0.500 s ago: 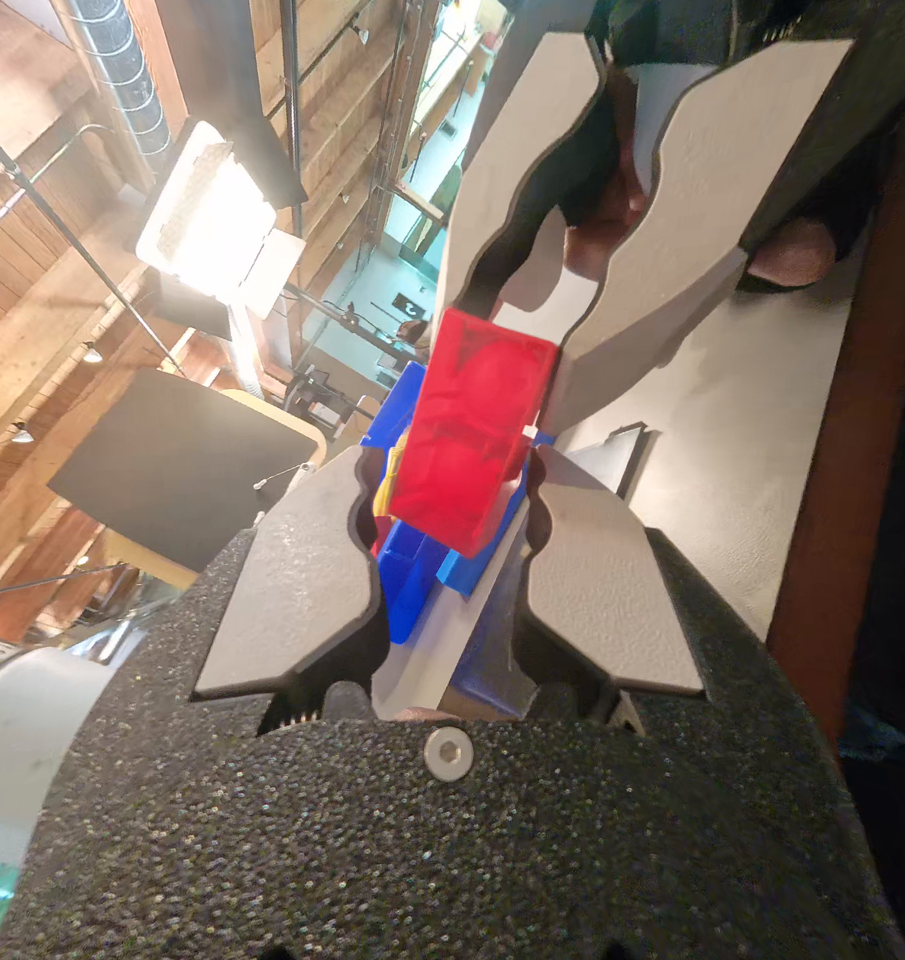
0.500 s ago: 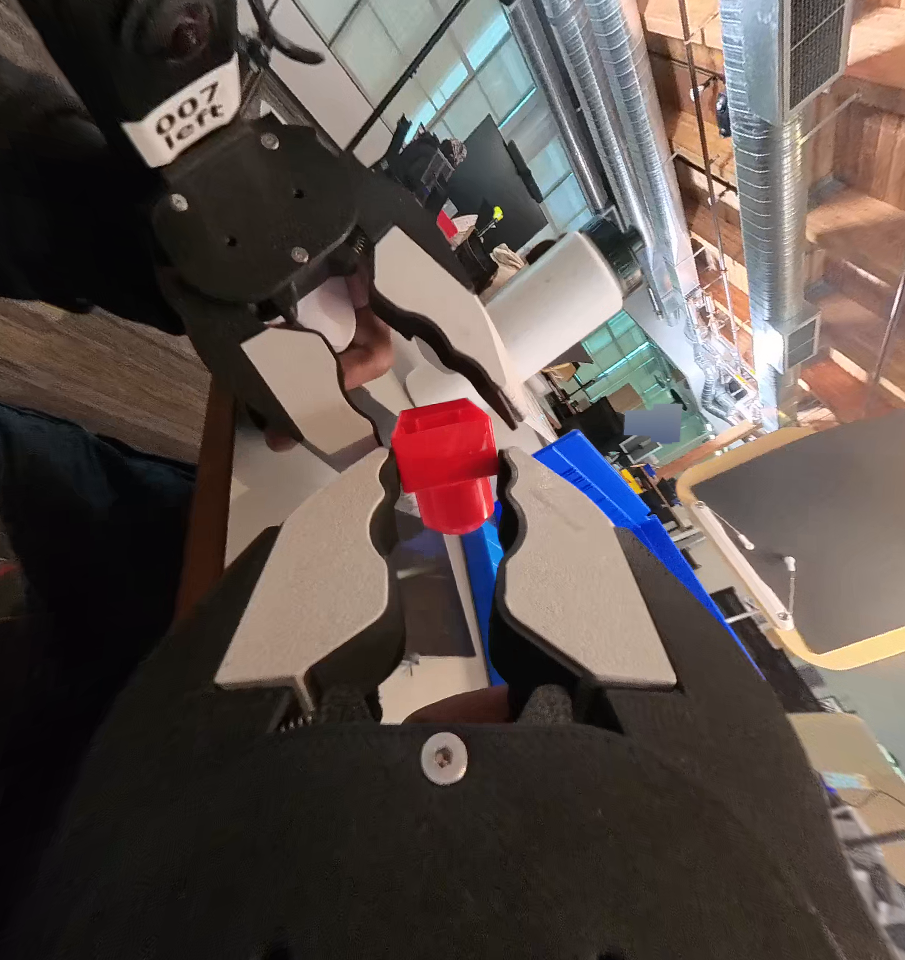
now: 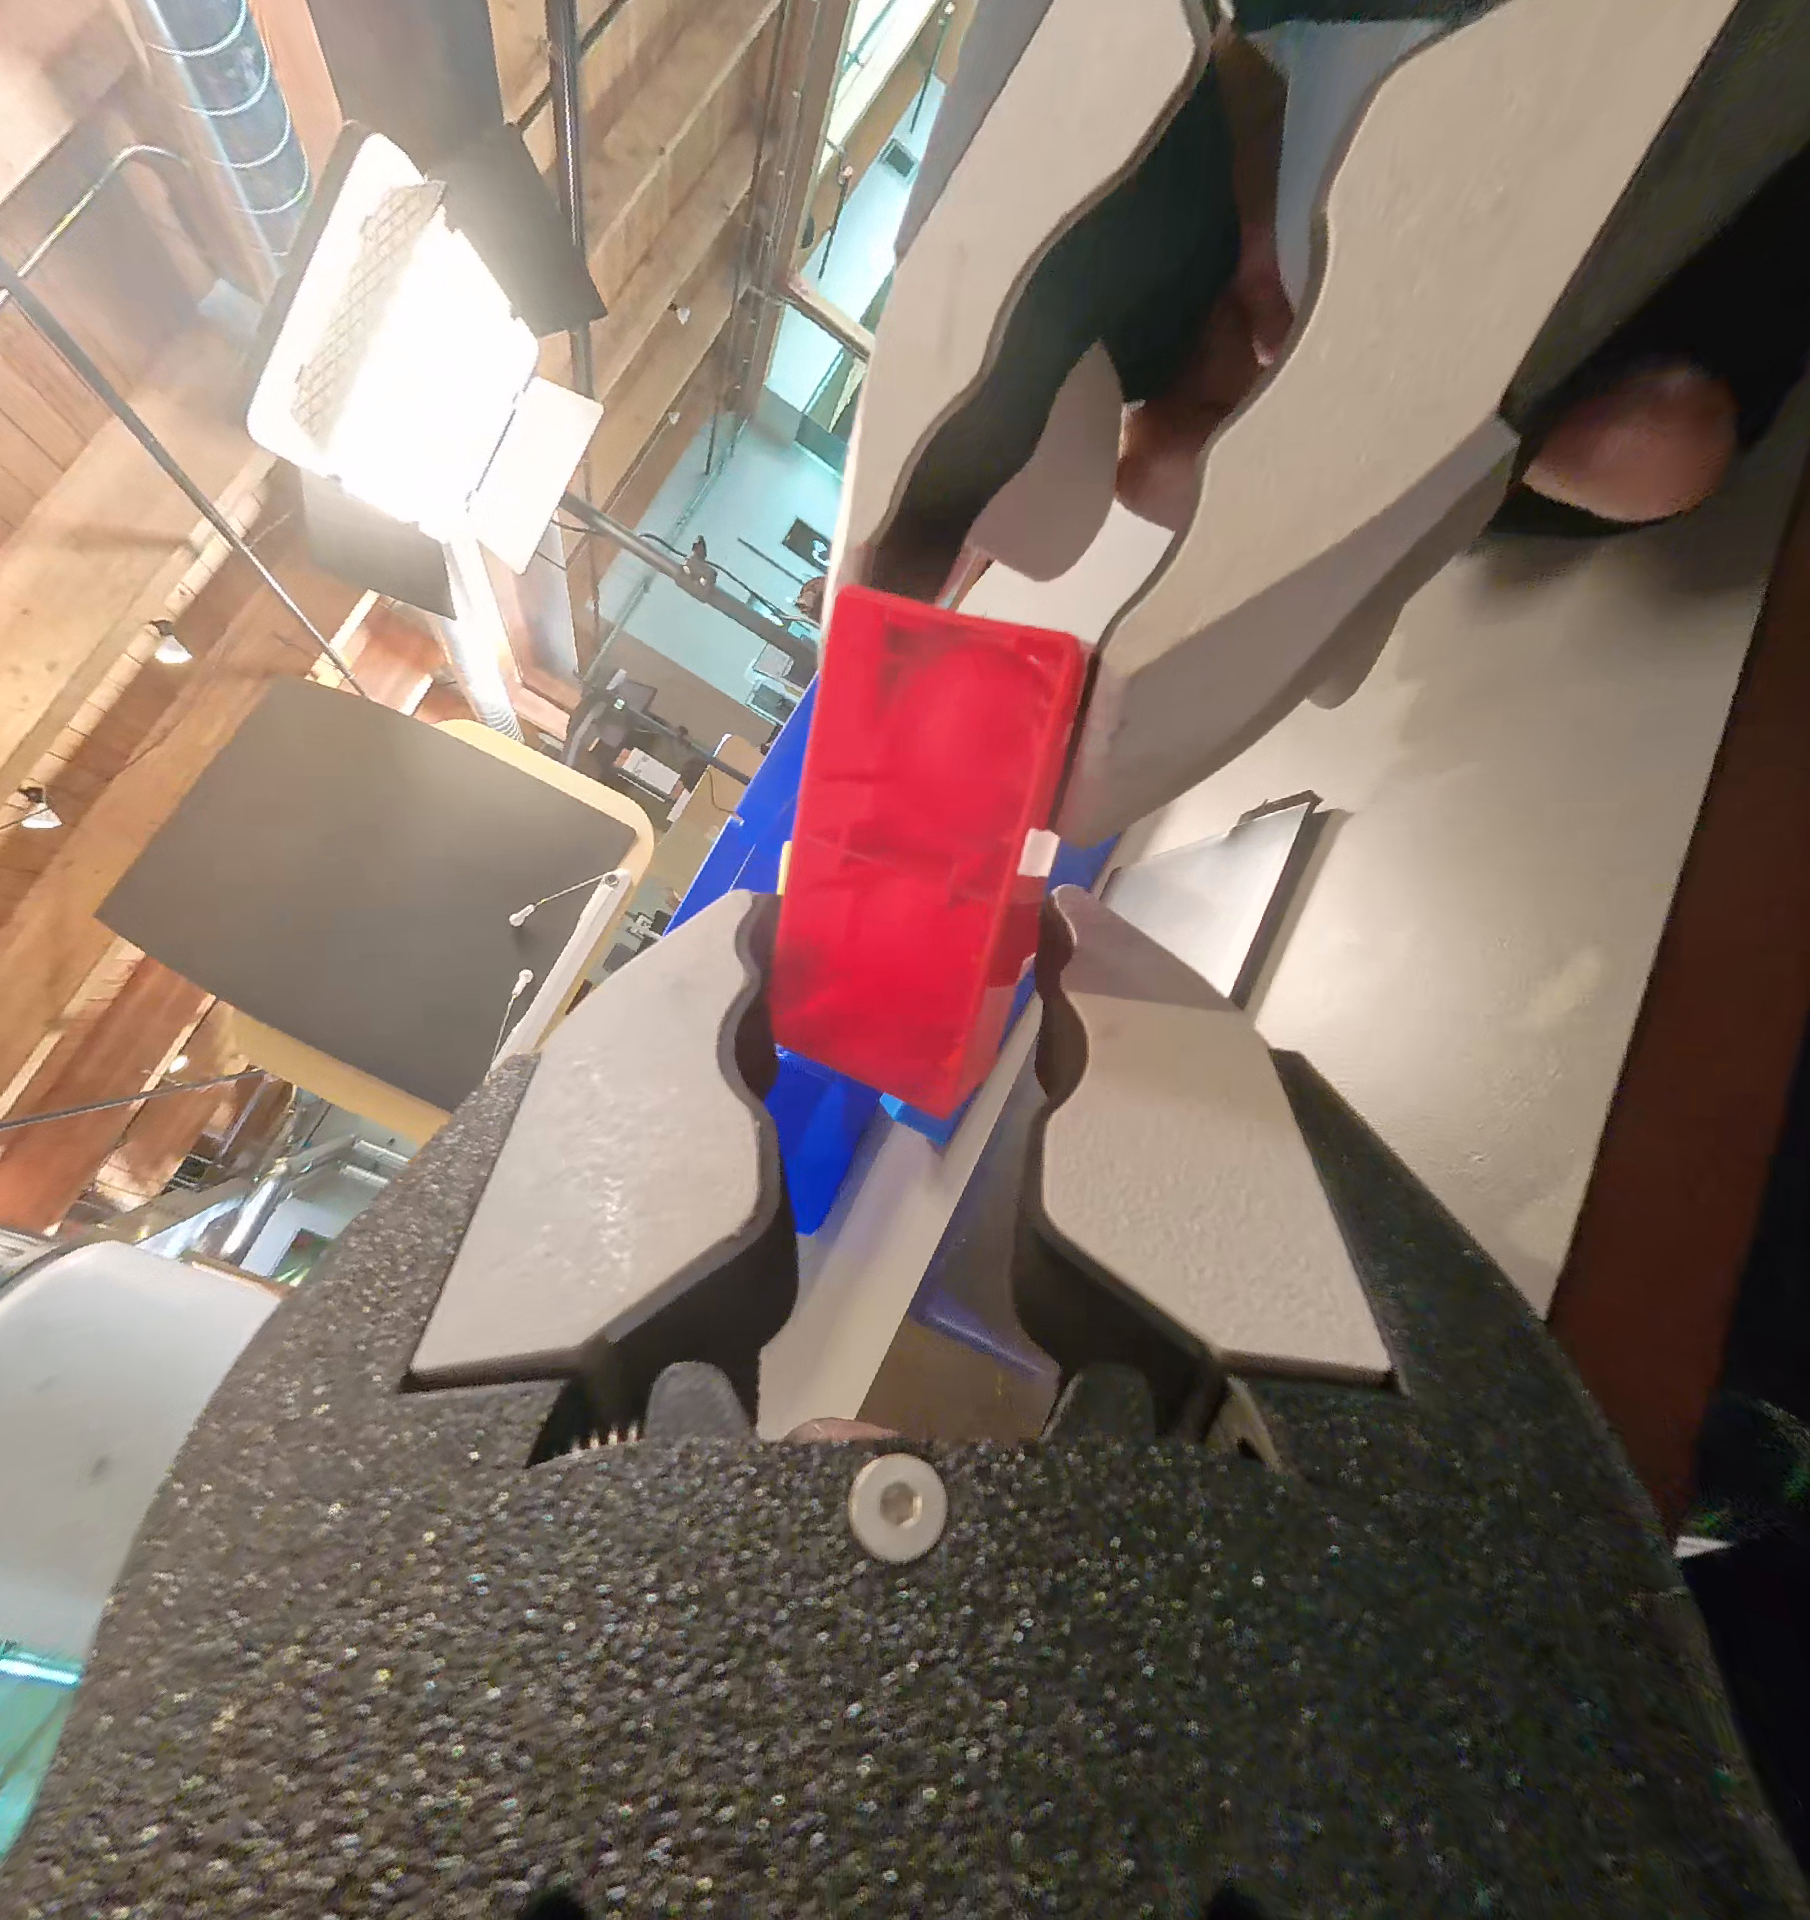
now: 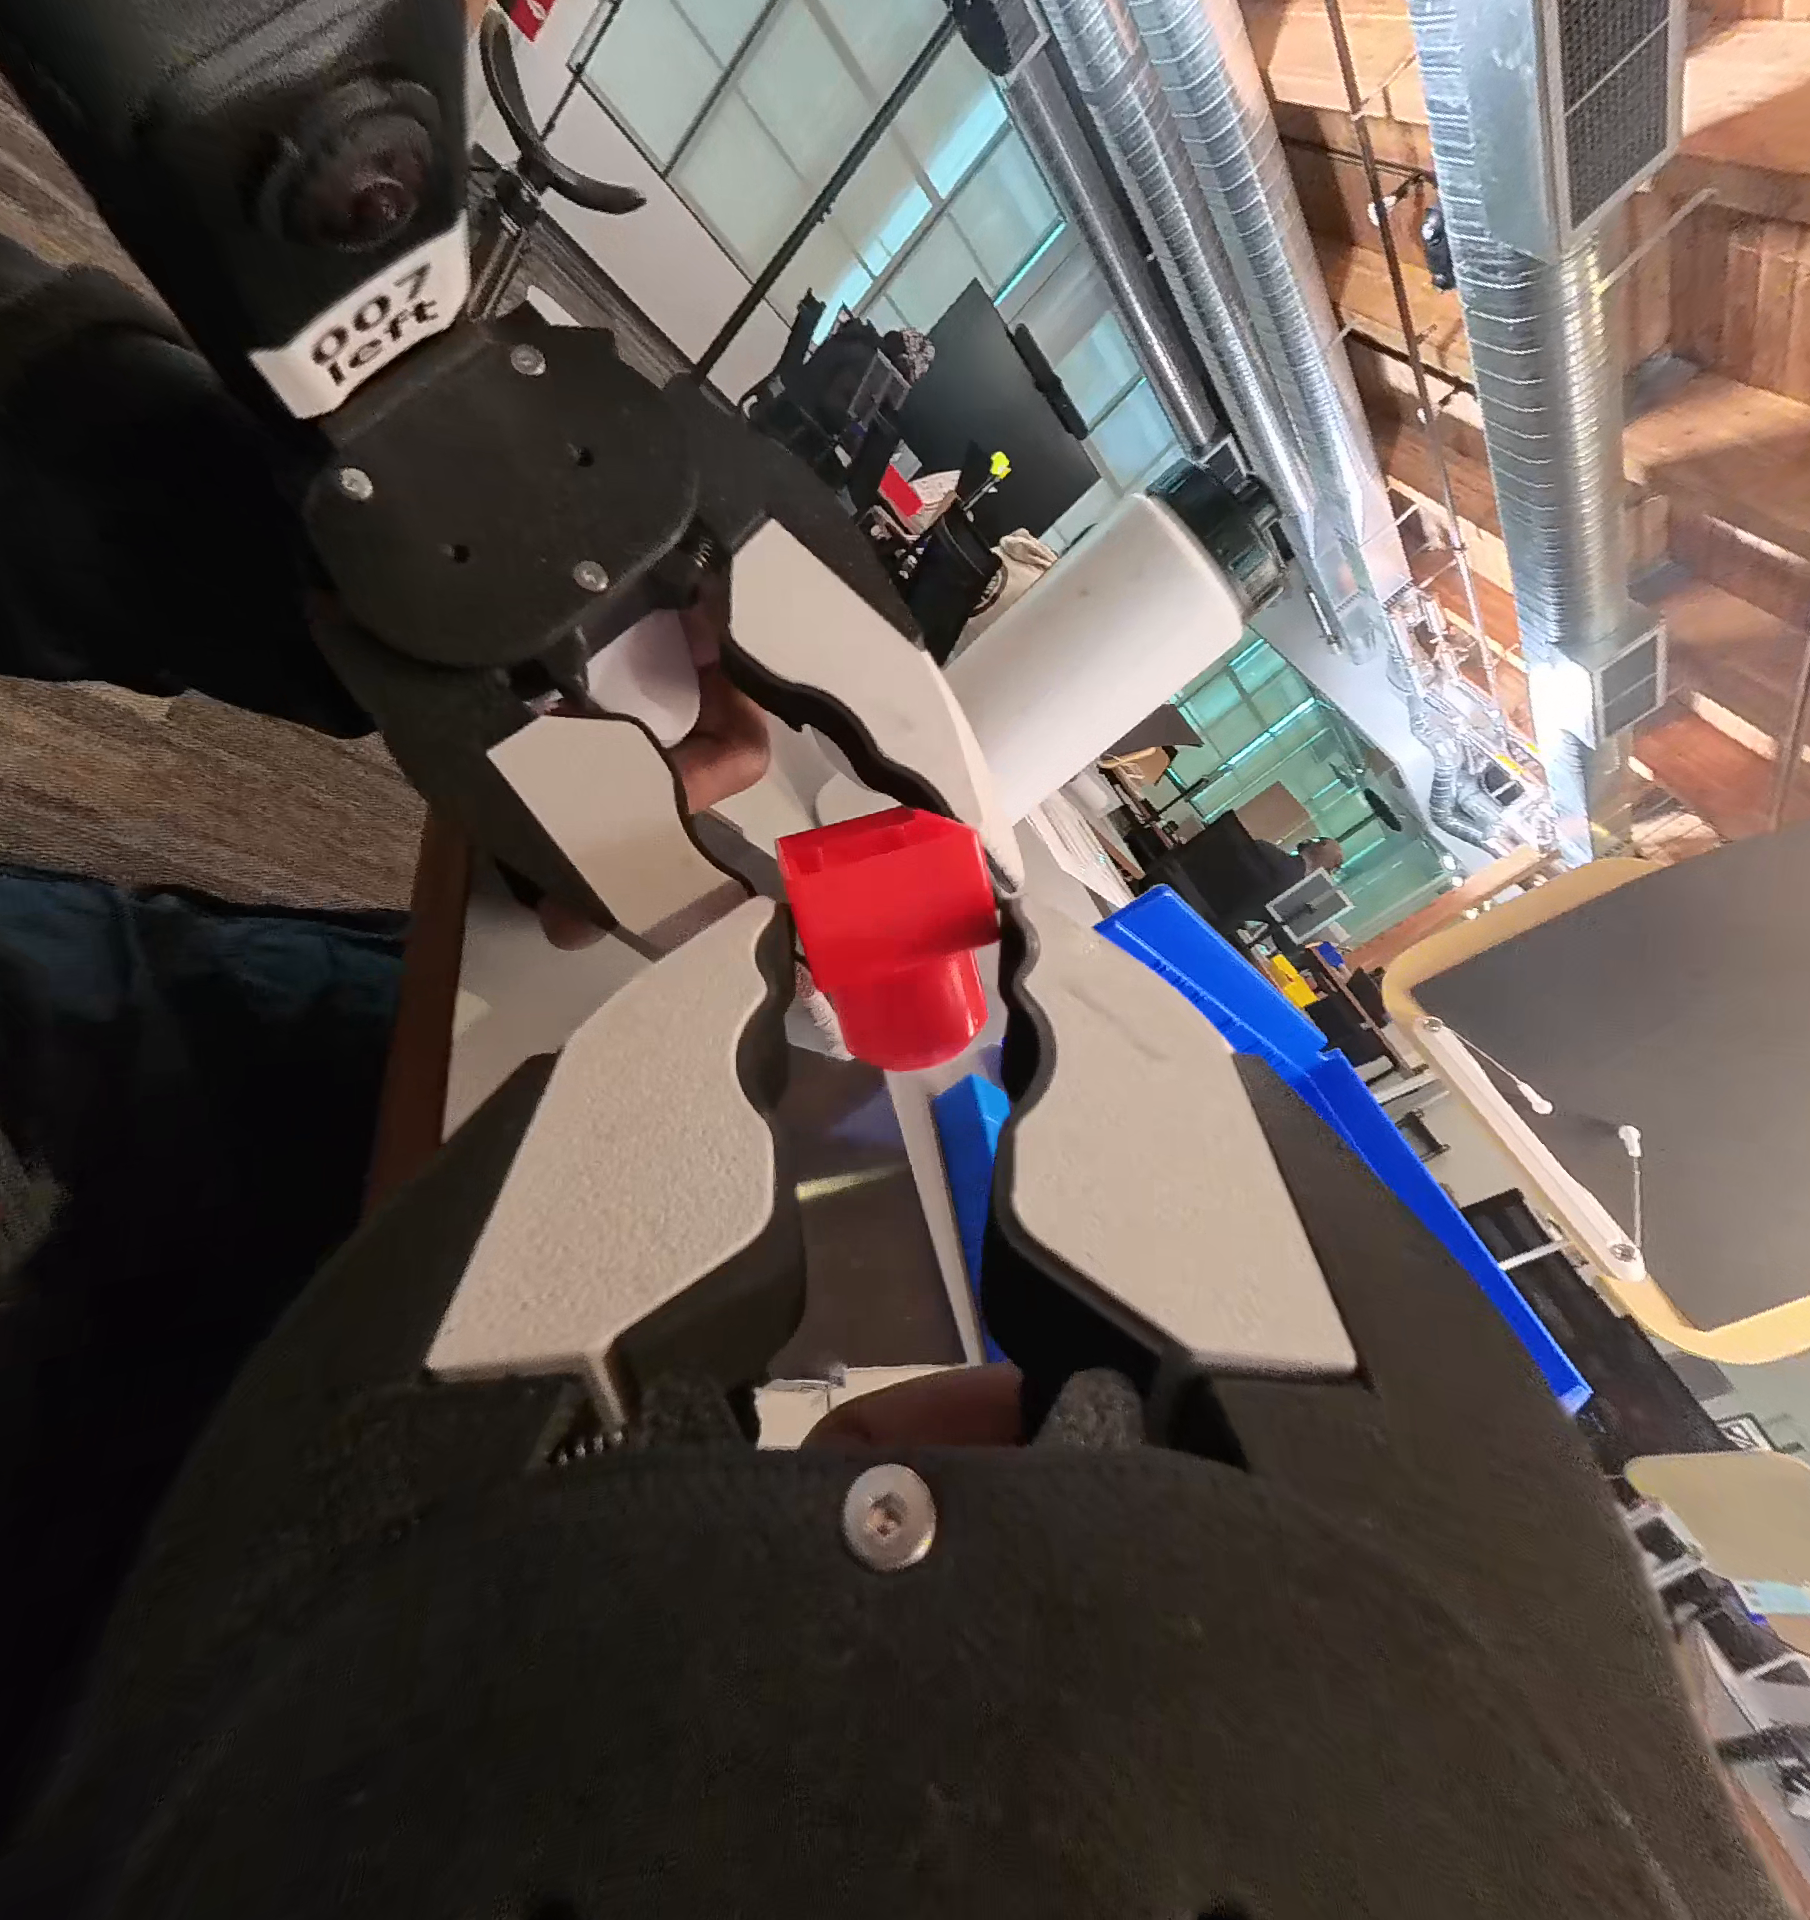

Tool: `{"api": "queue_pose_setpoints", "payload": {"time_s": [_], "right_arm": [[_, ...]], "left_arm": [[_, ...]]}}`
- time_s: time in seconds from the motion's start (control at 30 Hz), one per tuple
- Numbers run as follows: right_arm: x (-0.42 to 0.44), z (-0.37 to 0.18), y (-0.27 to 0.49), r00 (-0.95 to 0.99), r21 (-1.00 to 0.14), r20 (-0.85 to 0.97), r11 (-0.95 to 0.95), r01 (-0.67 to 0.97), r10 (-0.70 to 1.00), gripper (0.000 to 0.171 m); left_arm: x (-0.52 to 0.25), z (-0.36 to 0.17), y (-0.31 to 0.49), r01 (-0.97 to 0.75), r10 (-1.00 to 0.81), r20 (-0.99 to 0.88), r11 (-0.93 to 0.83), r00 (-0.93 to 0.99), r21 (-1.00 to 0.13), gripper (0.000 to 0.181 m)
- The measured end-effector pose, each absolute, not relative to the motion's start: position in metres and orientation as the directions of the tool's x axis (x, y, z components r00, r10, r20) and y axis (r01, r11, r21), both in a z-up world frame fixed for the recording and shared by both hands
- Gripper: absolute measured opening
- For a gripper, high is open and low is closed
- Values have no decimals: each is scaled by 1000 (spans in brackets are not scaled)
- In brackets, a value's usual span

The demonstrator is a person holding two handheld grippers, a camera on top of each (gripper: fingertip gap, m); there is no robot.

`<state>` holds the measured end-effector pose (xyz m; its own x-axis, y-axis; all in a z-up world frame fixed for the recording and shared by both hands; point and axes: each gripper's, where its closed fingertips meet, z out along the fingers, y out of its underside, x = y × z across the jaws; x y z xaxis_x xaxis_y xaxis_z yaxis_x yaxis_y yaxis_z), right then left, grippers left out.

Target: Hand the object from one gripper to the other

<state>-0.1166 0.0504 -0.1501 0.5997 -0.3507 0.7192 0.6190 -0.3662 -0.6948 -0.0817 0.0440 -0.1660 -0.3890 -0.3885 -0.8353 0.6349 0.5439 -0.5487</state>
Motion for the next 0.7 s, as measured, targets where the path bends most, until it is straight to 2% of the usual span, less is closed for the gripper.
{"api": "queue_pose_setpoints", "payload": {"time_s": [0.03,0.23,0.4,0.57,0.7], "right_arm": [[-116,-150,50,599,-695,719,-366,619,-352,40],[-120,-150,52,611,-698,716,-353,623,-338,49],[-121,-153,53,584,-670,742,-375,640,-328,49],[-122,-160,55,548,-625,780,-419,659,-302,50],[-122,-165,52,492,-576,817,-472,668,-302,44]], "left_arm": [[-81,-167,44,633,-386,-838,550,-386,-545,48],[-77,-170,43,627,-376,-862,593,-340,-506,49],[-75,-168,43,623,-388,-856,588,-342,-516,48],[-77,-173,41,636,-352,-879,608,-322,-476,48],[-77,-178,37,639,-322,-886,614,-334,-464,48]]}}
